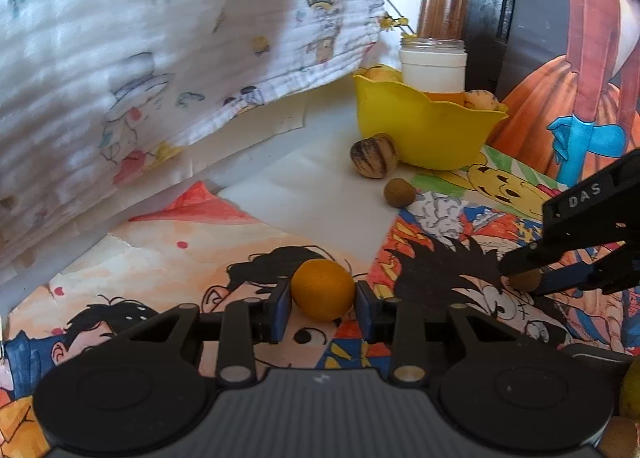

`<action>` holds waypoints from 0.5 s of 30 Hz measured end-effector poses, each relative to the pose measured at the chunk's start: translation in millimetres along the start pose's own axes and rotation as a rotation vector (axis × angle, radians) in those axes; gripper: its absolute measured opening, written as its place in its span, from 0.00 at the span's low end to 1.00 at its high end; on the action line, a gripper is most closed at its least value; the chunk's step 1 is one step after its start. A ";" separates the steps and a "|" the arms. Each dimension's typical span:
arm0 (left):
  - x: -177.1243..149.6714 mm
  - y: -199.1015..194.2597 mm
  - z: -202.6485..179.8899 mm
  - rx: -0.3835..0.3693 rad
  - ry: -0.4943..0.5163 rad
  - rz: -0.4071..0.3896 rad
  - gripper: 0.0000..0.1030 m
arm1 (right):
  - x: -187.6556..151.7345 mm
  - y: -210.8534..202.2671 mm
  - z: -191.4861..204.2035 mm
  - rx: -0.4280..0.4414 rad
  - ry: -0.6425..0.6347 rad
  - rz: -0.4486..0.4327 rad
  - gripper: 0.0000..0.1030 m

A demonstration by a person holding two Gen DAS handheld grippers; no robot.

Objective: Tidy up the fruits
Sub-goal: 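Close the left gripper on the kumquat while the right gripper closes on the brown nut, then lift the kumquat with the left tool while the right tool lifts the brown nut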

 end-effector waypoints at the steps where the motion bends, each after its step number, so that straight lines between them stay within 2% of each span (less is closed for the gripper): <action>1: -0.2 -0.6 -1.4 -0.002 0.006 -0.001 0.36 | -0.3 0.5 0.3 0.001 -0.003 -0.001 0.37; 3: -0.5 -1.0 -3.3 -0.004 0.012 0.002 0.36 | -1.2 1.2 0.6 0.003 -0.001 0.000 0.30; 15: -7.3 -10.6 -8.5 -0.009 0.037 0.009 0.36 | -21.5 -3.9 10.6 0.072 -0.074 0.026 0.29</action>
Point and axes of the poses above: each gripper's, at about its wrist camera, not at the fingertips, and y roughly the way its jaws point, z to its left, x to its top, the point moved 4 cm from there along y, roughly the way its jaws point, and after that the axes turned 15 degrees about z, right-handed, at the moved point
